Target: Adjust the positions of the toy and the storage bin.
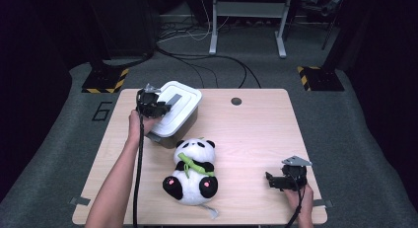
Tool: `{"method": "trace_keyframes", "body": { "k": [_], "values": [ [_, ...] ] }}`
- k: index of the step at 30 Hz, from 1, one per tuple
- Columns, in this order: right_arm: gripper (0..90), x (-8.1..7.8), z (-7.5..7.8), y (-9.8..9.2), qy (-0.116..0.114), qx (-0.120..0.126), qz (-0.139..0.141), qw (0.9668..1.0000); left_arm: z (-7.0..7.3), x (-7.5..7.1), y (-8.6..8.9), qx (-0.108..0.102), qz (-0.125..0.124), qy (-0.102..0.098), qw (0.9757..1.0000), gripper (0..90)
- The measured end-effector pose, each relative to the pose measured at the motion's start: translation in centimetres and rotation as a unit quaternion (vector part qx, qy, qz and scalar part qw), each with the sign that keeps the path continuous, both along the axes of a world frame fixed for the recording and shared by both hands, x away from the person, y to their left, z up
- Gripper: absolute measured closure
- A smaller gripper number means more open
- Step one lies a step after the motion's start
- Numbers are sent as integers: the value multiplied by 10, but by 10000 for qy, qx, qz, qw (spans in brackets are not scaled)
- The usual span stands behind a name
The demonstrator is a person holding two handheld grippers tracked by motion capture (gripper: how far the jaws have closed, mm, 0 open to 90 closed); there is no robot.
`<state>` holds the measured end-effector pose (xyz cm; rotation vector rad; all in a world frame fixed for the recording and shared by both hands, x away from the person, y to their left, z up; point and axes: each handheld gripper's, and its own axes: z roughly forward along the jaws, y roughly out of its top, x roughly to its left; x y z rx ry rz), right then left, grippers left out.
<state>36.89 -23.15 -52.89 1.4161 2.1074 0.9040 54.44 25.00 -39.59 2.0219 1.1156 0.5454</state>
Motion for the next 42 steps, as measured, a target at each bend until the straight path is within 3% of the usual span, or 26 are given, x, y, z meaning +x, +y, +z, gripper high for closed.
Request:
{"method": "trace_keyframes", "body": {
  "k": [7,12,13,15,17,18,19,21,22,25,29,34,36,42],
  "values": [
    [39,0,0,0,13,10,-39,10000,1,7,-17,-24,-188,65,9998,663],
    [40,0,0,0,15,31,-44,10000,2,10,-19,29,-254,88,9996,661],
    [41,0,0,0,16,37,-46,10000,2,9,-20,-66,-179,99,9998,658],
    [44,0,0,0,12,41,-55,10000,4,7,-18,16,-105,167,9998,548],
    [45,-1,0,0,13,46,-56,10000,5,5,-17,-105,8,143,9998,383],
    [46,-1,0,0,14,45,-55,10000,8,0,-15,-73,111,131,9998,383],
    [46,0,0,0,7,39,-49,10000,11,-9,-13,-165,212,108,9996,279],
    [46,-1,0,0,13,46,-59,10000,12,-15,-12,-121,273,110,9995,210],
    [46,0,0,0,10,44,-41,10000,14,-23,-11,75,373,138,9992,210],
    [47,-1,0,0,6,38,-59,10000,11,-41,-6,99,602,229,9979,127],
    [48,-1,0,0,5,39,-70,10000,3,-47,-6,43,624,448,9970,3],
    [50,0,0,0,-9,26,-71,10000,-4,-49,-17,339,603,311,9971,5],
    [50,-1,0,0,-11,25,-74,10000,-6,-47,-17,184,594,342,9975,25],
    [51,-1,0,0,-8,27,-98,9999,-7,-43,-12,140,419,302,9986,33]
  ]
}}
